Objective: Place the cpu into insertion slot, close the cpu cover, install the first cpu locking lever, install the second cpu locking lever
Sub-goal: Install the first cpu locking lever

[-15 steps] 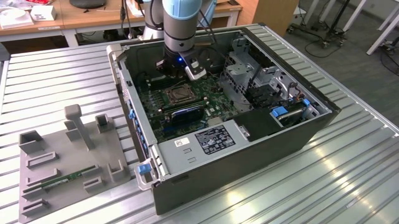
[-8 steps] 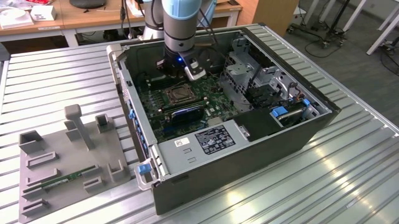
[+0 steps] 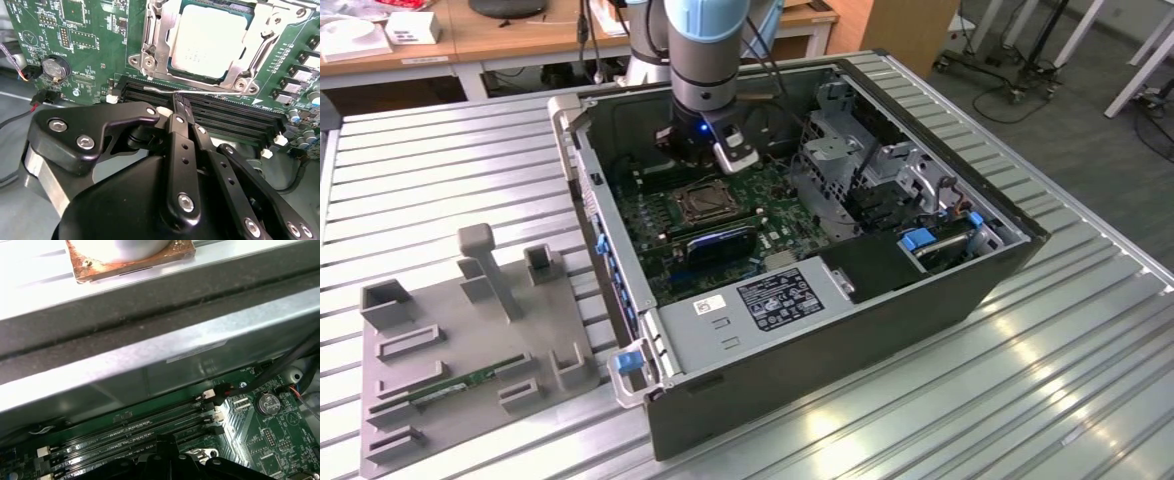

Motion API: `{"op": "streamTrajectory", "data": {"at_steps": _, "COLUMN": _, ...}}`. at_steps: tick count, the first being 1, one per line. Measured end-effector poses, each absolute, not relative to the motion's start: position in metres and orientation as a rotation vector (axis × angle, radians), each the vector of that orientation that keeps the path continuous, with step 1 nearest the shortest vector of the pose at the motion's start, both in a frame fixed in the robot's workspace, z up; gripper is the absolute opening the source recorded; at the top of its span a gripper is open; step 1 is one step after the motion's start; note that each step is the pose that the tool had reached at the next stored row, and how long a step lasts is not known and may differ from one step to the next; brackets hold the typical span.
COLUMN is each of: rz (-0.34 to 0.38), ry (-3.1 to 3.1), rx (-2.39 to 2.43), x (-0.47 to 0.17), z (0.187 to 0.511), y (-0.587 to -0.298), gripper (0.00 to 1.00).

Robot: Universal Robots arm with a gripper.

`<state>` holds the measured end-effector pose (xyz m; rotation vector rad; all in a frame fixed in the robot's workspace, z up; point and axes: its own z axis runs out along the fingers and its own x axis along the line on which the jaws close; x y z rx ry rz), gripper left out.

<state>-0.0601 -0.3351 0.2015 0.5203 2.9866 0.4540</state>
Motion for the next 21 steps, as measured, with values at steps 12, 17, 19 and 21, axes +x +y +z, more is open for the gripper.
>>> {"op": "streamTrajectory", "data": {"at_steps": 12, "rz": 0.453, "ry": 2.98, "rx": 0.539, "x": -0.0627, "z": 0.2015, "y": -0.3362, "gripper": 0.11}}
{"op": "streamTrajectory", "data": {"at_steps": 17, "rz": 0.453, "ry": 2.978, "rx": 0.547, "x": -0.0627, "z": 0.2016, "y": -0.3365, "gripper": 0.11}}
{"op": "streamTrajectory", "data": {"at_steps": 19, "rz": 0.452, "ry": 2.976, "rx": 0.551, "x": -0.0627, "z": 0.2015, "y": -0.3366, "gripper": 0.11}}
{"op": "streamTrajectory", "data": {"at_steps": 21, "rz": 0.452, "ry": 2.975, "rx": 0.555, "x": -0.0627, "z": 0.2013, "y": -0.3367, "gripper": 0.11}}
